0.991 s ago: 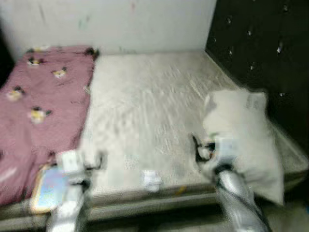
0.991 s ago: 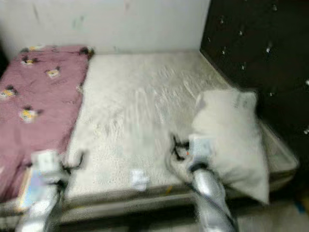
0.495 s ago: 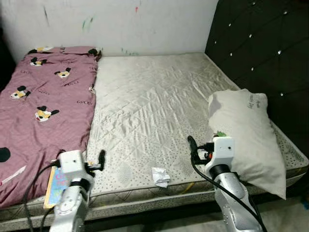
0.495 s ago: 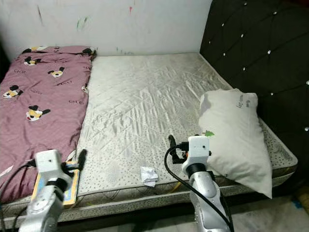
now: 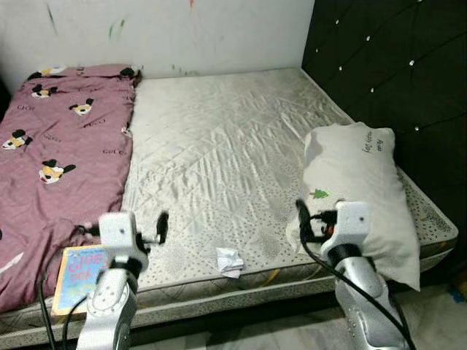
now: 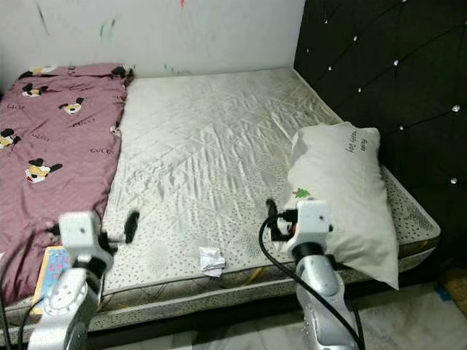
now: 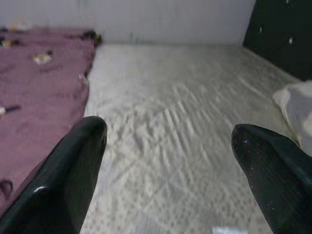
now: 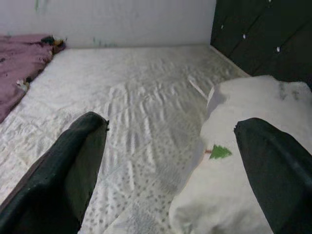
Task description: Clean up the room
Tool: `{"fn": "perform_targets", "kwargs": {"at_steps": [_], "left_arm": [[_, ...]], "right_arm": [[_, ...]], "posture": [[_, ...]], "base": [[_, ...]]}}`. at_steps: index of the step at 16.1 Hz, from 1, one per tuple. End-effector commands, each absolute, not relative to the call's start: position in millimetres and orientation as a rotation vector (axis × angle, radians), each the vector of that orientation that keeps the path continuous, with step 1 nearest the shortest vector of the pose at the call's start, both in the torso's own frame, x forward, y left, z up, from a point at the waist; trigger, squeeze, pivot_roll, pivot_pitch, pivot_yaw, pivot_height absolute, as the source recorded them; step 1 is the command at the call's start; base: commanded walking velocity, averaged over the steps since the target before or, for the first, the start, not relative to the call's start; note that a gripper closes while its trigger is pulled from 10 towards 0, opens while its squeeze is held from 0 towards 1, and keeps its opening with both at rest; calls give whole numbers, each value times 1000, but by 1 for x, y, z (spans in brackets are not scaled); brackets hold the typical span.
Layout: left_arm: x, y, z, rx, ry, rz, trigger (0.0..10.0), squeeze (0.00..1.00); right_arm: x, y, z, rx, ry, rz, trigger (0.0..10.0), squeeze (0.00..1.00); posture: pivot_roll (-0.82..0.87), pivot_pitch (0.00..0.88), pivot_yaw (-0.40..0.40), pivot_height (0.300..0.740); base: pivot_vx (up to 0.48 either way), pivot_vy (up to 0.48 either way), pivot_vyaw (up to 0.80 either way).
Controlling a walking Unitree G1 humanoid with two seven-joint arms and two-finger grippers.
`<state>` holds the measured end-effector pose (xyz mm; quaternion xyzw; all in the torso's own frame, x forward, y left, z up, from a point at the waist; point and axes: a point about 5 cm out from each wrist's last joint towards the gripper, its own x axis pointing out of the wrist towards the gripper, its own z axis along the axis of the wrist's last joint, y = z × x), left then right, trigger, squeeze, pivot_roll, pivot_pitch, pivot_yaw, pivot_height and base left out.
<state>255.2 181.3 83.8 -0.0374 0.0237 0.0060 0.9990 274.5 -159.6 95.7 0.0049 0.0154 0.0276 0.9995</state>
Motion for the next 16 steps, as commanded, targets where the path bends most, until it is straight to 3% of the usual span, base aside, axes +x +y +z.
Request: {"fn": "perform_targets", "kwargs": {"at_steps": [1,16], "left_arm": [[248,182,73,-79,88,32,10000,0],[245,181,66,-114,112,65,10000,0]], "right_arm": [[274,-156,93,17,37,63,10000,0],[272,-152,93,6,27,96,10000,0]], "posture": [[25,0,16,740],[34,0,9,740]], "base": [[0,0,0],[0,0,0]]}}
